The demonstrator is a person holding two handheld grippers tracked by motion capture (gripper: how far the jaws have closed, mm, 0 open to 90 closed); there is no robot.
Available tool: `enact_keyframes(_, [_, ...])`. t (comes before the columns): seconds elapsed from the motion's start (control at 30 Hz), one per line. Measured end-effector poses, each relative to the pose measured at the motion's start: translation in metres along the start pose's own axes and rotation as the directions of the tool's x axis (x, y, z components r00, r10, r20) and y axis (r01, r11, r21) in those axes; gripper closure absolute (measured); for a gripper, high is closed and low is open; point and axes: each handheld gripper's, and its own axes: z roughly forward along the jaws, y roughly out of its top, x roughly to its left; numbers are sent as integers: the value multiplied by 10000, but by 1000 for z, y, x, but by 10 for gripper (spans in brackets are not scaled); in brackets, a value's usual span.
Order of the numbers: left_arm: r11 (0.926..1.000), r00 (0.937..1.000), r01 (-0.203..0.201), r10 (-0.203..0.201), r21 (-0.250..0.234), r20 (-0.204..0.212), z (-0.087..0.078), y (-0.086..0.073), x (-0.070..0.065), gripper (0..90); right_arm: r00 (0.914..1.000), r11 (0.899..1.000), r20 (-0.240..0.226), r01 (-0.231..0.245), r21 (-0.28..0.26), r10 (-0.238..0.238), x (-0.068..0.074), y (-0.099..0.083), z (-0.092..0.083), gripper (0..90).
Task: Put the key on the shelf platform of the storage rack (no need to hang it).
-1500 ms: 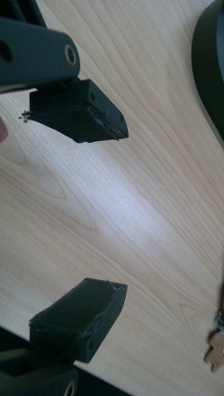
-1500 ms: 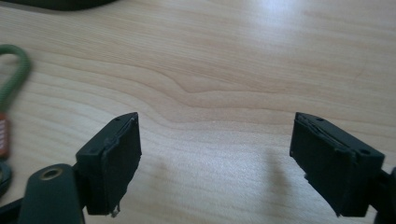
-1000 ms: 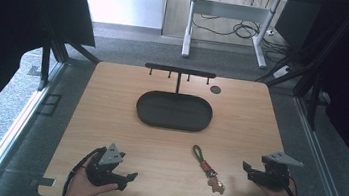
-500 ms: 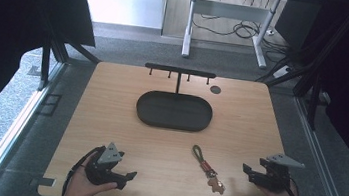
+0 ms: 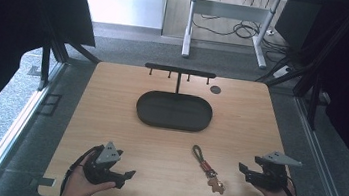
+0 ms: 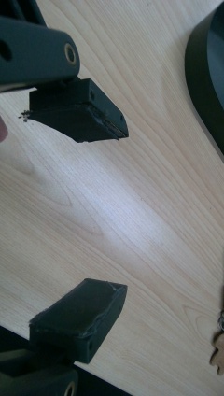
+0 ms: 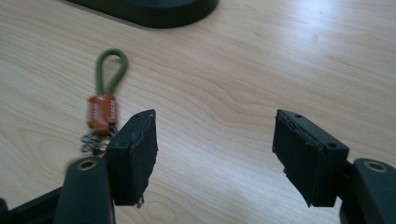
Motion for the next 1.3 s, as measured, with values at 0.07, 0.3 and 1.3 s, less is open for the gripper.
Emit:
enact_keyframes(0.07, [10000,10000,-12,12,10,3,0,0,0,220,9999,10000,-138,62,-6,-62,1,2,-1,320])
enact_keyframes(0.3, [9997,9998,125,-129,-191,-176,-11,3,4,218,9977,9976,-528,455,528,-427,6,14,-5,327])
enact_keyframes(1.3, [9992,9992,396,-397,-95,-100,-3,2,2,215,9839,9698,-1117,1586,1853,-1395,29,54,13,374])
